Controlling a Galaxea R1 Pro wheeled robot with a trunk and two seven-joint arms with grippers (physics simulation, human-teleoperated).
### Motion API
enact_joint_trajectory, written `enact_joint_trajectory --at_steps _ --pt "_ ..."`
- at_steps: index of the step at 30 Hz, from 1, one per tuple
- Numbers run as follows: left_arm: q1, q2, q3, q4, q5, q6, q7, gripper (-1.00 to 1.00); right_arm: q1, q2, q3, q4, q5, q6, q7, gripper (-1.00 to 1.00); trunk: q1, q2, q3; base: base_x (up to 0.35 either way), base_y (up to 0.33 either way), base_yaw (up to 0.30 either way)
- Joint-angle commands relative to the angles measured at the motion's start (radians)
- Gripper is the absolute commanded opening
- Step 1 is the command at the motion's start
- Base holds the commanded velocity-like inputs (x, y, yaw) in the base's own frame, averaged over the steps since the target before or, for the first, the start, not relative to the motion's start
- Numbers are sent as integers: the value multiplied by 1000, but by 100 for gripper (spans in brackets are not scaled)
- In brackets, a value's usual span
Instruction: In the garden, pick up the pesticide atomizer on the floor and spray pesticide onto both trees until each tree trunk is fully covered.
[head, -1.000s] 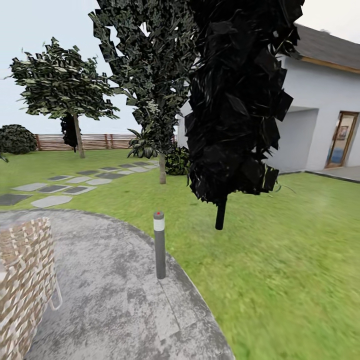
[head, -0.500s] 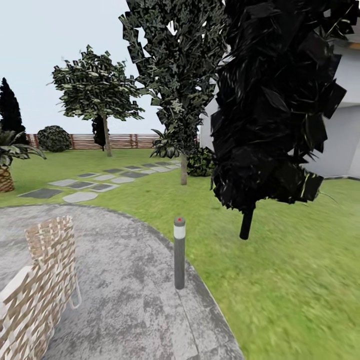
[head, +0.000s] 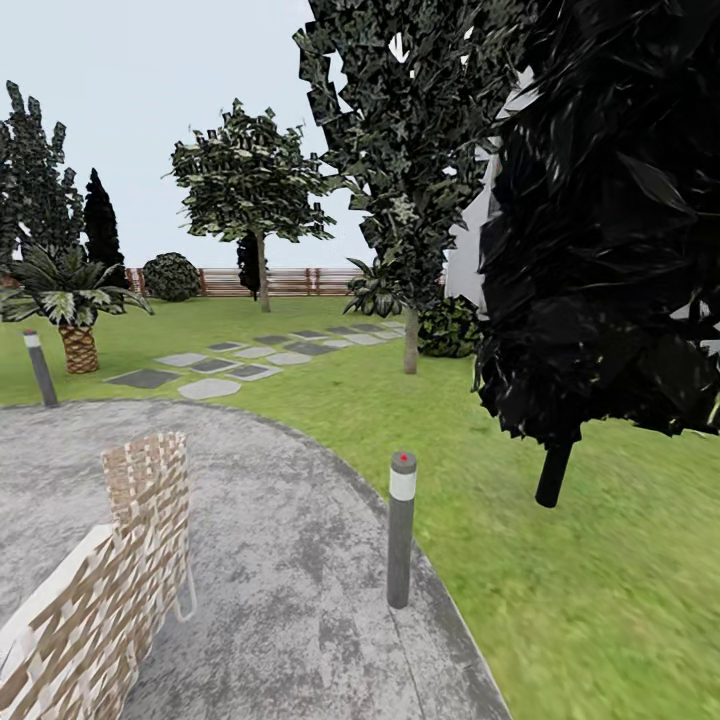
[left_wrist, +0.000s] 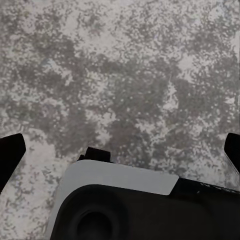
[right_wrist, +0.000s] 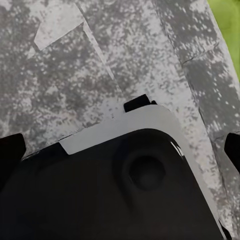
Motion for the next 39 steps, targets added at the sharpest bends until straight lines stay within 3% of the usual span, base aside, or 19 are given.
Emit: enact_joint_trajectory --at_steps 1,14,27,39 --pt "-1 0 4 1 8 -2 -9 100 0 0 -7 0 1 -3 6 100 1 -1 -1 333 0 170" --pt "-1 0 4 2 8 -2 -9 100 0 12 106 0 -1 -3 9 100 1 -1 -1 333 0 31" --pt "-1 0 4 2 8 -2 -9 100 0 15 122 -2 -1 -3 6 100 1 -1 -1 332 0 26" --pt "-1 0 4 3 6 -1 -9 100 0 43 149 -10 1 -3 1 100 1 -1 -1 333 0 120"
